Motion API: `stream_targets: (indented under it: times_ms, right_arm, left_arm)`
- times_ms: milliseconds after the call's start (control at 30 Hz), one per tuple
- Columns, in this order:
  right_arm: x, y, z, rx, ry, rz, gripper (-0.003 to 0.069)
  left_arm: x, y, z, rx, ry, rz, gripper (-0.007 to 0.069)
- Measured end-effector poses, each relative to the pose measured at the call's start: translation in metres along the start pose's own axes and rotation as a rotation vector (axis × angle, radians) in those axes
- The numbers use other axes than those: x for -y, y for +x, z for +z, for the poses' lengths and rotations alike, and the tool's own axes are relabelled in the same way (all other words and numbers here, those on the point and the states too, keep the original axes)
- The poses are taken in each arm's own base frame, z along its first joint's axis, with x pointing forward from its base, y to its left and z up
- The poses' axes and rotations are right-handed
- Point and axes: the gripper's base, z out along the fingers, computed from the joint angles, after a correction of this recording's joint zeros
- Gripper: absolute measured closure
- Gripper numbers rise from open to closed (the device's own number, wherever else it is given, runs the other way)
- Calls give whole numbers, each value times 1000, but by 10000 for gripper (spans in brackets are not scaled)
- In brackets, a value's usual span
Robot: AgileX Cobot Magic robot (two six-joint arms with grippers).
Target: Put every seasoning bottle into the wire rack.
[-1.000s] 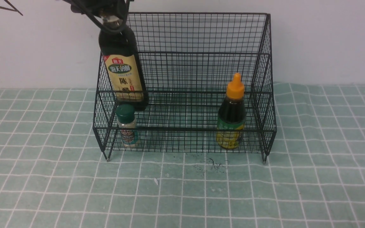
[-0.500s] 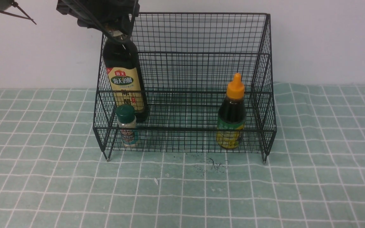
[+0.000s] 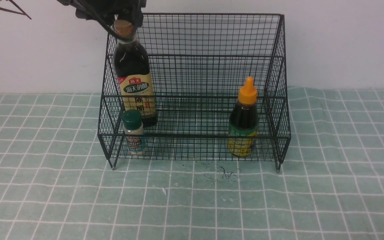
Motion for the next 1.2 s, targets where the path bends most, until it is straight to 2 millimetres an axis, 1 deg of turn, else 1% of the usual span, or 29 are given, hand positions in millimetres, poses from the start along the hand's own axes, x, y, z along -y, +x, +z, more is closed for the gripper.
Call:
stream_targets:
  times_ms: [33,200,233,267,333,367,400,533,567,600,667,700,733,767,800,933,1033,1067,1100,1133,1200]
  right_arm:
    - [0,0,0,0,0,0,669]
    - [0,0,0,0,0,0,669]
    - [0,0,0,0,0,0,669]
    - [0,0,0,0,0,0,669]
    - [0,0,0,0,0,0,669]
    - [0,0,0,0,0,0,669]
    - [0,0,0,0,0,0,669]
    - [0,0,0,0,0,0,669]
    - [0,0,0,0,0,0,669]
    - [0,0,0,0,0,0,669]
    - [0,0,0,0,0,0,669]
    - [0,0,0,0,0,0,669]
    - [0,0,0,0,0,0,669]
    - [0,0,0,0,0,0,669]
    - [0,0,0,0,0,0,669]
    - [0,0,0,0,0,0,669]
    - [0,0,0,0,0,0,669]
    - [0,0,0,0,0,0,669]
    - [0,0,0,0,0,0,669]
    - [0,0,0,0,0,0,669]
    - [0,0,0,0,0,0,669]
  left_arm:
    - [0,0,0,1,0,0,165]
    - [6,-8,-39,81,2,17,169]
    - [6,-8,-41,85,2,17,169]
    - [8,-10,-56,108,3,21,185]
    - [13,-12,-88,162,6,30,251]
    - [14,-13,-96,177,6,33,276]
    - [16,-13,-108,199,7,36,323]
    - [25,-10,-168,303,10,67,551]
    - [26,-8,-179,315,9,79,573]
    - [29,-5,-195,334,8,93,602]
    - [31,0,-210,344,8,109,618]
    - [34,7,-232,362,6,130,628]
    - [35,10,-240,365,6,137,631]
    - [35,11,-243,366,6,138,631]
    - [38,18,-260,382,5,151,631]
    - [43,37,-299,406,5,172,631]
    - [48,55,-335,462,2,191,631]
    - [48,57,-337,467,2,192,631]
    - [49,61,-346,488,2,195,631]
    - [51,70,-362,521,1,200,631]
    - [53,81,-375,544,0,204,631]
